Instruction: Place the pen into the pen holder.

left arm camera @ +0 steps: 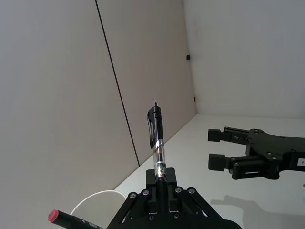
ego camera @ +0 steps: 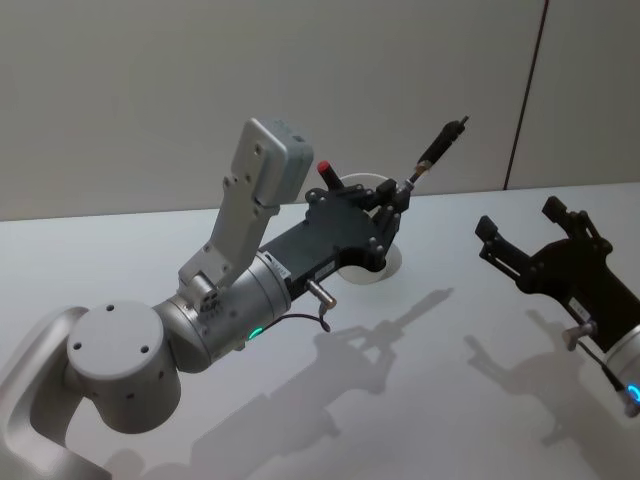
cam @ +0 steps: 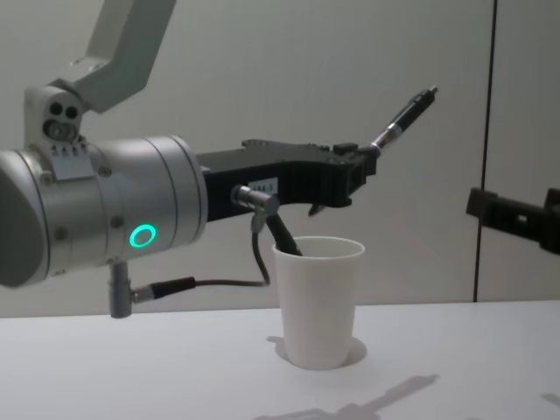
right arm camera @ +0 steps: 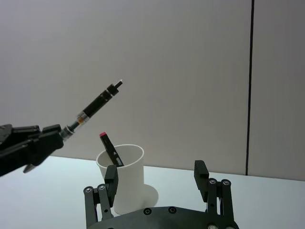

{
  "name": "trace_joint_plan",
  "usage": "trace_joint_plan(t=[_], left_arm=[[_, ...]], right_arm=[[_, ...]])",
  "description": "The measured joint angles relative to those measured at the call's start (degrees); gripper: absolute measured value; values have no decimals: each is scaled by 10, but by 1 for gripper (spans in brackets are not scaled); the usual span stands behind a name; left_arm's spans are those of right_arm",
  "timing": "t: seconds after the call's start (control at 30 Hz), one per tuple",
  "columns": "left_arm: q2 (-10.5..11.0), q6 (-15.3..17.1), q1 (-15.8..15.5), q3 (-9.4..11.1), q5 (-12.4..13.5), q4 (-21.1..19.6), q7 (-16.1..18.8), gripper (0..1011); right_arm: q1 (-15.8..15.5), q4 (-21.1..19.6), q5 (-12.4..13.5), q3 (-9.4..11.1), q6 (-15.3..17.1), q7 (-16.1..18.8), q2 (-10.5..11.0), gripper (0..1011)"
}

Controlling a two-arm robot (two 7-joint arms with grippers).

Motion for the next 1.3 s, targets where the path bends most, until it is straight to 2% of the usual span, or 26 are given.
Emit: trace_joint_plan(t=[0.3, 0.33, 0.7, 1.0, 1.3], left_arm=[[0, 0, 0, 0, 0, 0, 0, 120], [0, 0, 0, 0, 0, 0, 0, 121], [0, 0, 0, 0, 0, 0, 0, 121], [0, 0, 0, 0, 0, 0, 0, 121], [0, 0, 0, 0, 0, 0, 0, 121]], right_arm=[[-6, -10, 64, 3, -5, 6, -7, 1001], [-6, -10, 64, 3, -5, 6, -7, 1001], [1, -11, 150, 7, 0, 4, -26, 1001], [26, 4, 219, 7, 28, 15, -46, 1001], [55, 20, 264, 5, 71, 44, -58, 1001]])
